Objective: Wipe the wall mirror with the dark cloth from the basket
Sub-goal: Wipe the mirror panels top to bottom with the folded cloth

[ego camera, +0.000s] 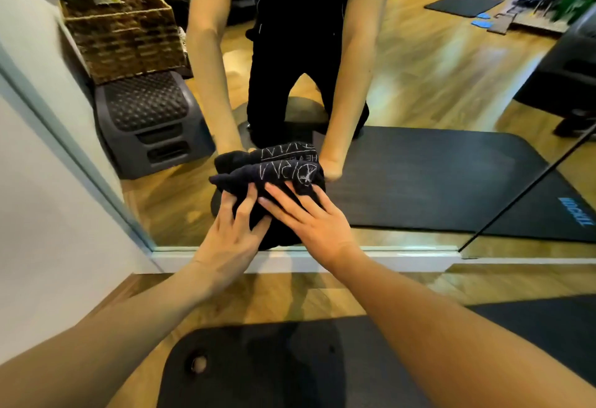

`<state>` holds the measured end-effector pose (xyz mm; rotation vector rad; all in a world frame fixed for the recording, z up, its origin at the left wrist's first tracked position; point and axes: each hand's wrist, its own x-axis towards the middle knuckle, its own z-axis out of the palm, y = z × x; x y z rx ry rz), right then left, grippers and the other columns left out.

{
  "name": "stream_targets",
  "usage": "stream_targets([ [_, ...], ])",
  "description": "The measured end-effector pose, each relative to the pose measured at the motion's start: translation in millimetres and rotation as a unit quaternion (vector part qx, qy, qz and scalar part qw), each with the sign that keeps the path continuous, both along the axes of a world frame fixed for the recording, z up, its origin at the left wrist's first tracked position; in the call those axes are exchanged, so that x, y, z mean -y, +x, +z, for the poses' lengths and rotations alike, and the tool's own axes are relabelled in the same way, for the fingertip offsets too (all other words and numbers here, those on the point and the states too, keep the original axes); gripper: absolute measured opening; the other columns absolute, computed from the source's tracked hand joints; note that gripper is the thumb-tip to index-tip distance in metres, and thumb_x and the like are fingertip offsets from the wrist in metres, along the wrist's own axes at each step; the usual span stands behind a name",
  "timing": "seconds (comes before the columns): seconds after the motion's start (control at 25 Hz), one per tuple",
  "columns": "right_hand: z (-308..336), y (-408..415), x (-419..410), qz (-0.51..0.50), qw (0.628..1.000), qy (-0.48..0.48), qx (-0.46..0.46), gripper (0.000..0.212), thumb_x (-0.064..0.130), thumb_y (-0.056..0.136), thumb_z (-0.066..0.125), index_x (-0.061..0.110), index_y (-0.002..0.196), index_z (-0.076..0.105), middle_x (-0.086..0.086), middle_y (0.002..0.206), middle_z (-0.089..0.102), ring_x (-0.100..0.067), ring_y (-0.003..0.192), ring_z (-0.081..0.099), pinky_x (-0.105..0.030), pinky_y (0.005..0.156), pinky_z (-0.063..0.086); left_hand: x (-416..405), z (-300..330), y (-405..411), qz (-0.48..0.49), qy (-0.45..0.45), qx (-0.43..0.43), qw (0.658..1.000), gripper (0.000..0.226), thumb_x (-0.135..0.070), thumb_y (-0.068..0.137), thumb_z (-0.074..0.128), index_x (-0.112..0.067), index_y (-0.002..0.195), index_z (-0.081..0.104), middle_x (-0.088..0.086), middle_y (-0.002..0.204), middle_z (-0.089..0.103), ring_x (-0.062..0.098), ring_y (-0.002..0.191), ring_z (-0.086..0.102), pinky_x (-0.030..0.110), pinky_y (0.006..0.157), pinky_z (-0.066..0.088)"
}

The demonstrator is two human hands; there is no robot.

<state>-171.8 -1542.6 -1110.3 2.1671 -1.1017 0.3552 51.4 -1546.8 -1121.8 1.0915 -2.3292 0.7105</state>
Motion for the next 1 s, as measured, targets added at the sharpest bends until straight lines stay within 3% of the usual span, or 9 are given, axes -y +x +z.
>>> stream_targets([
  [0.12,0,-72,-10,-0.027,0.999,-0.007,-0.016,0.071,0.001,0.101,0.021,0.027,0.165,0.006,0.005,0.171,0.006,-0.024,0.155,0.011,-0.044,0.129,0.007,-1,-2,-65,-0.046,0.015,0.017,0.999,0.043,-0.007,0.096,0.054,-0.006,0.139,0.058,0.034,0.151,0.020,0.061,0.129,0.041,0.067,0.112,0.036],
  [0.28,3,-161,-26,-0.045,0.999,-0.013,-0.019,0.066,0.001,0.104,0.015,0.028,0.164,0.017,0.004,0.171,0.010,-0.026,0.155,0.020,-0.046,0.128,0.014,-2,2,-145,-0.093,0.027,0.013,0.995,0.046,-0.007,0.093,0.057,-0.007,0.139,0.058,0.030,0.152,0.017,0.059,0.129,0.032,0.067,0.111,0.035],
  [0.44,2,-251,-40,-0.064,0.997,-0.030,-0.023,0.062,0.002,0.106,0.021,0.027,0.164,0.021,-0.002,0.171,0.017,-0.031,0.156,0.022,-0.050,0.127,0.021,-11,10,-231,-0.132,0.029,0.036,0.990,0.047,-0.007,0.096,0.035,-0.005,0.138,0.056,0.030,0.155,0.016,0.056,0.131,0.028,0.068,0.113,0.032],
  [0.52,0,-288,-46,-0.069,0.997,-0.041,-0.020,0.061,0.003,0.107,0.024,0.026,0.163,0.019,-0.004,0.169,0.021,-0.033,0.154,0.025,-0.052,0.126,0.021,-15,10,-268,-0.129,0.020,0.047,0.990,0.046,-0.007,0.097,0.035,-0.005,0.137,0.058,0.031,0.156,0.017,0.054,0.129,0.031,0.067,0.116,0.028],
  [0.72,-12,-349,-52,-0.080,0.995,-0.054,-0.022,0.055,0.006,0.105,0.026,0.023,0.158,0.028,-0.008,0.160,0.028,-0.038,0.144,0.033,-0.054,0.127,0.014,-18,-1,-330,-0.130,0.014,0.080,0.988,0.049,-0.008,0.104,0.022,-0.006,0.140,0.055,0.031,0.159,0.016,0.051,0.128,0.034,0.063,0.119,0.019],
  [0.88,-34,-365,-49,-0.080,0.993,-0.082,0.001,0.042,0.014,0.106,0.033,0.023,0.146,0.042,-0.010,0.149,0.037,-0.040,0.134,0.039,-0.059,0.116,0.033,-12,-18,-353,-0.137,0.010,0.092,0.986,0.046,-0.008,0.104,0.026,-0.004,0.144,0.049,0.027,0.161,0.014,0.050,0.128,0.036,0.064,0.119,0.019],
  [1.0,-56,-364,-48,-0.087,0.991,-0.087,0.045,0.036,0.015,0.106,0.032,0.022,0.137,0.049,-0.011,0.142,0.041,-0.040,0.127,0.041,-0.059,0.113,0.038,-9,-36,-358,-0.142,0.006,0.123,0.982,0.048,-0.012,0.099,0.039,-0.002,0.145,0.048,0.027,0.162,0.010,0.051,0.127,0.035,0.066,0.118,0.016],
])
